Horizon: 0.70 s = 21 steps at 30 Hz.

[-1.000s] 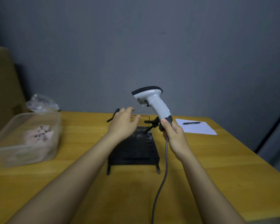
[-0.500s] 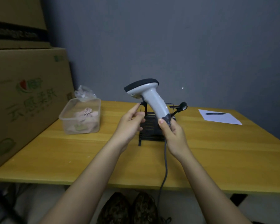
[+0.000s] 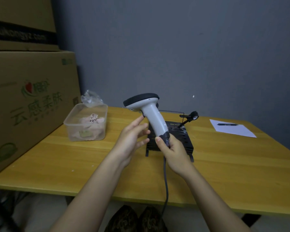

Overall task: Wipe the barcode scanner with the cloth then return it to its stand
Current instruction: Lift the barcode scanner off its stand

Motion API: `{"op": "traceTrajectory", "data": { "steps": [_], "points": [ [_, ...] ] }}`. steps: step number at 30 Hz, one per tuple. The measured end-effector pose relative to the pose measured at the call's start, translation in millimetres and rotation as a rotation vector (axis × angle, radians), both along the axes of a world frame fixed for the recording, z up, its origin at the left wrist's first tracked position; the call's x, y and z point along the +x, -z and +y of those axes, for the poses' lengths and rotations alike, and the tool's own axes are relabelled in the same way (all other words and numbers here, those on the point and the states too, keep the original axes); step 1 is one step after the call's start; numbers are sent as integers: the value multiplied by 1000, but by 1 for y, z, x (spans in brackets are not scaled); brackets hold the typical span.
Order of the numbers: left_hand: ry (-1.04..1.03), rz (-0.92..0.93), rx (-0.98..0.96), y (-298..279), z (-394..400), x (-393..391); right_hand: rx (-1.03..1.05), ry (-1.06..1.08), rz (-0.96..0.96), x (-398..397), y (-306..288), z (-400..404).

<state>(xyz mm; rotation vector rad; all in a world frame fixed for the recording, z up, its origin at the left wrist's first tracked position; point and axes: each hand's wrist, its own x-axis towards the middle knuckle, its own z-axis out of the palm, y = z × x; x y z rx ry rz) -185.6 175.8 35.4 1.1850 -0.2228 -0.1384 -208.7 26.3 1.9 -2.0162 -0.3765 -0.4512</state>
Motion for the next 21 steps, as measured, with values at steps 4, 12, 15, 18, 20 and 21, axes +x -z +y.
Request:
{"op": "traceTrajectory", "data": {
  "steps": [4,12,15,18,20,21],
  "points": [
    [-7,53,-39,15,3,2,-102,10,33,5,7,4],
    [-30,105,-7,31,9,3,-158,14,80,14,28,9],
    [-42,88,74,25,14,8,-182,46,52,16,21,9],
    [-76,13,233,13,19,15,-163,89,-3,18,6,12],
    [-113,-32,346,6,21,16,-209,132,-35,20,-5,13],
    [-139,-45,389,4,22,15,-246,152,-40,22,-9,13]
  ]
}}
